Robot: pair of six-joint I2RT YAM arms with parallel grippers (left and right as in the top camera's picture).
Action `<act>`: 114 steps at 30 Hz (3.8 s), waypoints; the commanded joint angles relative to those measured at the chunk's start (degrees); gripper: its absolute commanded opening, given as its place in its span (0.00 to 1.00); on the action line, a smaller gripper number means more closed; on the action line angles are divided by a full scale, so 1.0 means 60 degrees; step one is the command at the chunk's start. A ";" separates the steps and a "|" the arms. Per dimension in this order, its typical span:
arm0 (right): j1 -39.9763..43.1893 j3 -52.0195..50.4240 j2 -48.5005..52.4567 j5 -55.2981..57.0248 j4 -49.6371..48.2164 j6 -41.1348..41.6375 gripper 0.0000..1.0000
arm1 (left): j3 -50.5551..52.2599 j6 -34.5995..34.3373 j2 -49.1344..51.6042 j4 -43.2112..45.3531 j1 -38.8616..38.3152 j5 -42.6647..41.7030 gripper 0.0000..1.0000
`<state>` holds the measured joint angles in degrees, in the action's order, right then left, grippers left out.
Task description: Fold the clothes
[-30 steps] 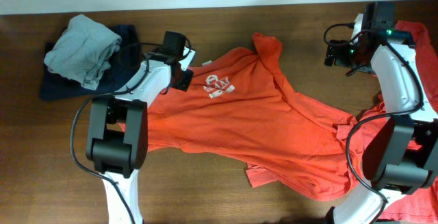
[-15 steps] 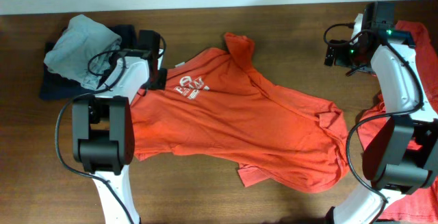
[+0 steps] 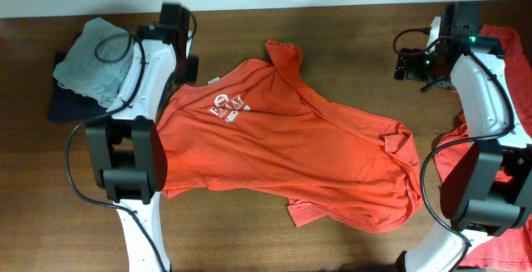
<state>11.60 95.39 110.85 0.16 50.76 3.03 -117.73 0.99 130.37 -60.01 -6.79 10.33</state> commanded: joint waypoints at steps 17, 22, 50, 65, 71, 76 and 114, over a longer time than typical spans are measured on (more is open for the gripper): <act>0.0011 0.0087 -0.0047 -0.0229 -0.0867 0.0076 0.99 | -0.0707 -0.0095 0.0364 0.0131 -0.1202 -0.3442 0.14; 0.0011 0.0087 -0.0036 -0.1705 -0.0215 0.0076 0.99 | -0.0707 -0.0561 0.0364 0.0149 -0.1107 -0.3632 0.14; -0.3639 0.0076 0.2233 -0.2714 -0.5366 -0.1180 0.86 | -0.0707 -0.0911 0.1792 0.0514 -0.0984 -0.5071 0.06; -0.3938 0.0076 0.3617 -0.4029 -0.7329 -0.0816 0.70 | -0.0707 -0.0914 0.1810 0.0503 -0.0896 -0.4710 0.11; -0.4124 0.0076 0.3617 -0.4018 -0.7508 -0.0816 0.45 | -0.0707 -0.0914 0.1898 0.0517 -0.0903 -0.4714 0.11; -0.4102 0.0076 0.3617 -0.3989 -0.7530 -0.0816 0.04 | -0.0707 -0.0911 0.1898 0.0514 -0.0903 -0.4714 0.11; -0.1155 0.1260 0.2674 -0.3260 -0.6288 -0.0816 0.78 | -0.1905 -0.0863 0.1876 0.0914 -0.0849 -0.4262 0.10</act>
<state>3.84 100.01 131.81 -20.36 10.94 -1.78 -123.70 -4.16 141.25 -54.72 -12.01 -15.55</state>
